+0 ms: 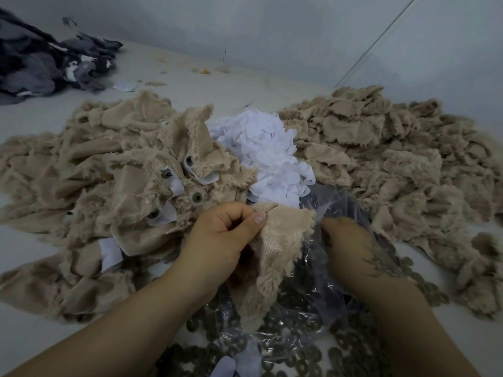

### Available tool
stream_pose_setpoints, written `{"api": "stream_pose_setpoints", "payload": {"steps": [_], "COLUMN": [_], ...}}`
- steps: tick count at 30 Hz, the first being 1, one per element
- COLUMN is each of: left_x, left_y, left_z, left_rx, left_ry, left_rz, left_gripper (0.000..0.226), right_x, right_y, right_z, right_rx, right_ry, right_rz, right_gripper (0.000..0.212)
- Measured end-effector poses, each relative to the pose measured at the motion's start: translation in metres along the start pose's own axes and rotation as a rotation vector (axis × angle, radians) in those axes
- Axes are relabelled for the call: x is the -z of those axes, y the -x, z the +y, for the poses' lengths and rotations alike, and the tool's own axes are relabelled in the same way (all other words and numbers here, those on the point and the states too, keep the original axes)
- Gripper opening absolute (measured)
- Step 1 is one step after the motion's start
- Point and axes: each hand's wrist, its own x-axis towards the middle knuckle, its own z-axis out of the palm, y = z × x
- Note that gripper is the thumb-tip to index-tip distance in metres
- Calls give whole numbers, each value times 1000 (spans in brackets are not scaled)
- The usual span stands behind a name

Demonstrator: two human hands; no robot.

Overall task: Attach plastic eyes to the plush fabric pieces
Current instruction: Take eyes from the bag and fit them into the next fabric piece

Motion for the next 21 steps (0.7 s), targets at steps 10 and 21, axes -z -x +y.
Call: {"api": "stream_pose_setpoints", "payload": {"steps": [10,21], "left_x": [2,0], "left_y": [1,-1], "left_z": [0,-1], "left_rx": [11,20], "left_ry": [-6,-29], "left_rz": [1,-4], "left_gripper": [24,24], "right_x": [-12,12], "right_y": [-1,4], "right_z": [9,10], "right_rx": [-138,-301], "right_ry": [204,251], "right_rz": [30,34], "right_gripper": [68,32]}}
